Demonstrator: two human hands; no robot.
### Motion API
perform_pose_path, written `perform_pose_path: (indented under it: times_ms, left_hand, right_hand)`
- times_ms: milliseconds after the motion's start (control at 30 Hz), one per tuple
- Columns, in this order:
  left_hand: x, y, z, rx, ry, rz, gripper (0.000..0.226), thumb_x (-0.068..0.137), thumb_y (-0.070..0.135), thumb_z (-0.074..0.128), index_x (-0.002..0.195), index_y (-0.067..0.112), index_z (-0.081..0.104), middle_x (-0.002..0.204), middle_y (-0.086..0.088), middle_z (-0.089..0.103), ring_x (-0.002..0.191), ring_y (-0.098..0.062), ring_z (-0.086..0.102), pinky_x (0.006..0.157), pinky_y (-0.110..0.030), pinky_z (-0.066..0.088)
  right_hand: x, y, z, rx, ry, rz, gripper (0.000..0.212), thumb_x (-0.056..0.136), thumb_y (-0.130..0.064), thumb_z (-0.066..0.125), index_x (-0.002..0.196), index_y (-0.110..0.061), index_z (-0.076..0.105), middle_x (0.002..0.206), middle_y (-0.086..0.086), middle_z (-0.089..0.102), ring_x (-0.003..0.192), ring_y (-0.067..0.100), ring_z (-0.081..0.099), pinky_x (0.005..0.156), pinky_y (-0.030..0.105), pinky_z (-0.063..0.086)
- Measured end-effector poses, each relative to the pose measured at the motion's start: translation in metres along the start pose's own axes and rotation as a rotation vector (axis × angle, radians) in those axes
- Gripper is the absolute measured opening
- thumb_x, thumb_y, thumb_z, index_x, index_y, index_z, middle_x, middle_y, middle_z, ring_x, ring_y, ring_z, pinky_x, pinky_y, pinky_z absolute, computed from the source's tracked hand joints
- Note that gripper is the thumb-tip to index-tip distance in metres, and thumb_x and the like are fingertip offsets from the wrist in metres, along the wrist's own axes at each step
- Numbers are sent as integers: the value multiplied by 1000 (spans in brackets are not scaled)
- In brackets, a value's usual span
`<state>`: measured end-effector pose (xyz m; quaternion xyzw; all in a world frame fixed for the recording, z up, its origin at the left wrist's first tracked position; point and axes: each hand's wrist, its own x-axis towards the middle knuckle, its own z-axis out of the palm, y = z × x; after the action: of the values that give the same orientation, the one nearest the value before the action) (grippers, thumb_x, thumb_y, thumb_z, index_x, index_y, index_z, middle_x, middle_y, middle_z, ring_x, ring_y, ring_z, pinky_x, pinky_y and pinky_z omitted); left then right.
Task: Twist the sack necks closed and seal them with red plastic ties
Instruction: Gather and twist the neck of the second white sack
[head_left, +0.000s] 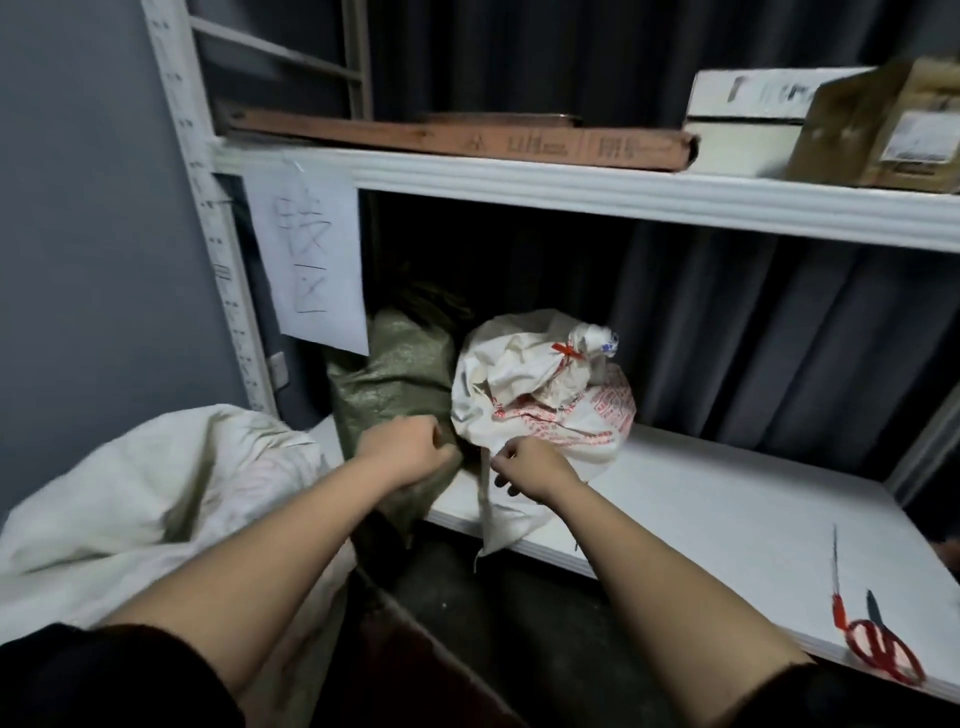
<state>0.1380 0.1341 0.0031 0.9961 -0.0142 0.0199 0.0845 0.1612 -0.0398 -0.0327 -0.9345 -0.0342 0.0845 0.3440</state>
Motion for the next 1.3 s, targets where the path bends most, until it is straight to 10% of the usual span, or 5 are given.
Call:
perform_pose_path:
  times_ms: [333,767,933,1200,1300]
  left_hand:
    - [-130,-127,-52,173,109,-281,69,83,57,49,141,24,34,148,-8,33,135,-28,32,110,-45,25]
    - [-181,-265,0,-231,-83,-745,70,69,70,25,130,45,49,159,-7,1,144,-37,-4,111,-57,16]
    - [-174,-278,9,-412,44,-941,102,74,57,62,150,35,-2,155,-4,-26,142,-45,0,114,-56,17]
    - [-163,-306,27,-747,16,-1074,120,65,33,79,149,9,-2,148,-22,29,127,-38,42,99,-41,44]
    - [-159,-297,28,-863,-46,-970,54,72,14,73,116,-7,50,108,-20,59,85,-29,60,65,-28,48]
  right_hand:
    - [-81,-112,65,-134,-99,-195,19,83,-35,54,66,-25,54,105,6,70,98,26,64,84,32,51]
    - [-98,-169,162,-115,-182,-218,65,90,-48,50,146,-30,23,144,13,31,126,34,44,100,40,40]
    - [-75,-189,189,119,-133,13,102,79,-63,57,150,-24,-5,153,14,17,132,37,37,108,44,33]
    - [-54,-196,222,247,-251,276,118,74,-39,72,148,-21,-19,155,15,13,135,36,33,106,47,39]
    - [-53,-180,216,137,-156,174,79,89,-20,49,151,-20,0,152,13,28,134,35,36,108,41,35]
